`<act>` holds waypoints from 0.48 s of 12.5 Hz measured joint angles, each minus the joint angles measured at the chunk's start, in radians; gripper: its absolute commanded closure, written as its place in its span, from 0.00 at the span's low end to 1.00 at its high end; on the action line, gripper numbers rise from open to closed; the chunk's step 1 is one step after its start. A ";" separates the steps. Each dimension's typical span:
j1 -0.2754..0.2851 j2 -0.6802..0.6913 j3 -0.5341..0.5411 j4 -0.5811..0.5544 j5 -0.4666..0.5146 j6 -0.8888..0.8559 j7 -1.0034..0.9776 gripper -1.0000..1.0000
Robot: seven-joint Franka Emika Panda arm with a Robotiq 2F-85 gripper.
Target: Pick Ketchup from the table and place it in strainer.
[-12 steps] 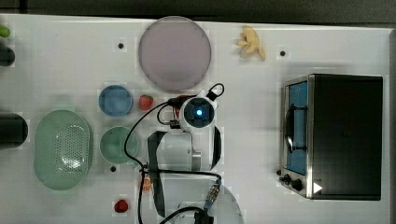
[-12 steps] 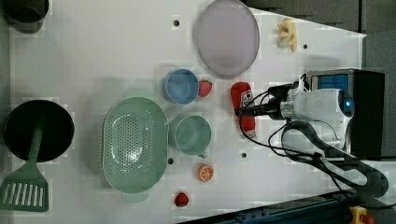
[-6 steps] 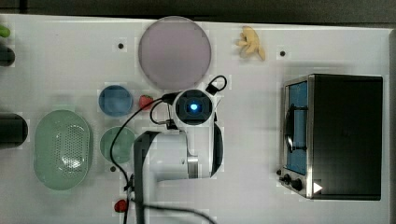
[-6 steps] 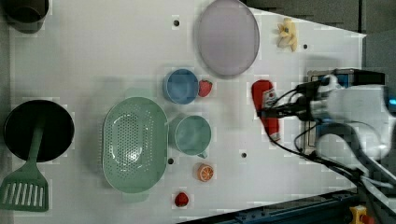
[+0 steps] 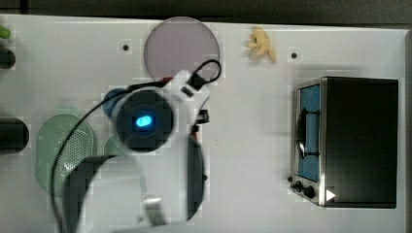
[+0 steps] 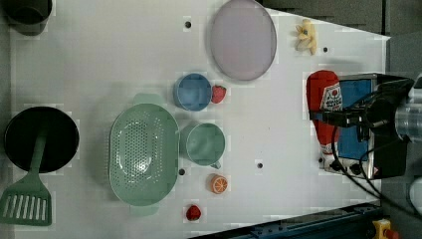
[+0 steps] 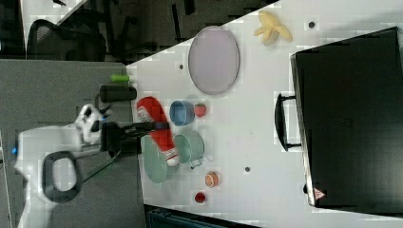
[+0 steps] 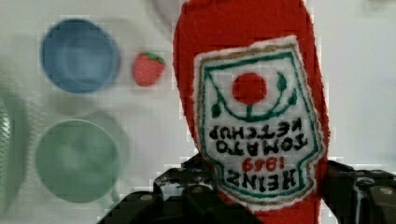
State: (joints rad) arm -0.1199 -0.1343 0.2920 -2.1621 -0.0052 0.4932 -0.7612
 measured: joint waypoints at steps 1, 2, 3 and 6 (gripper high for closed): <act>0.005 -0.016 0.037 0.012 0.003 -0.025 0.051 0.39; 0.006 -0.021 0.084 0.014 0.007 -0.028 0.102 0.39; 0.011 -0.016 0.133 0.018 0.007 -0.028 0.164 0.39; 0.052 0.053 0.254 0.021 0.051 -0.020 0.361 0.39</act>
State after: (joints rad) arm -0.0681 -0.0817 0.5459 -2.1406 0.0459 0.4736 -0.4006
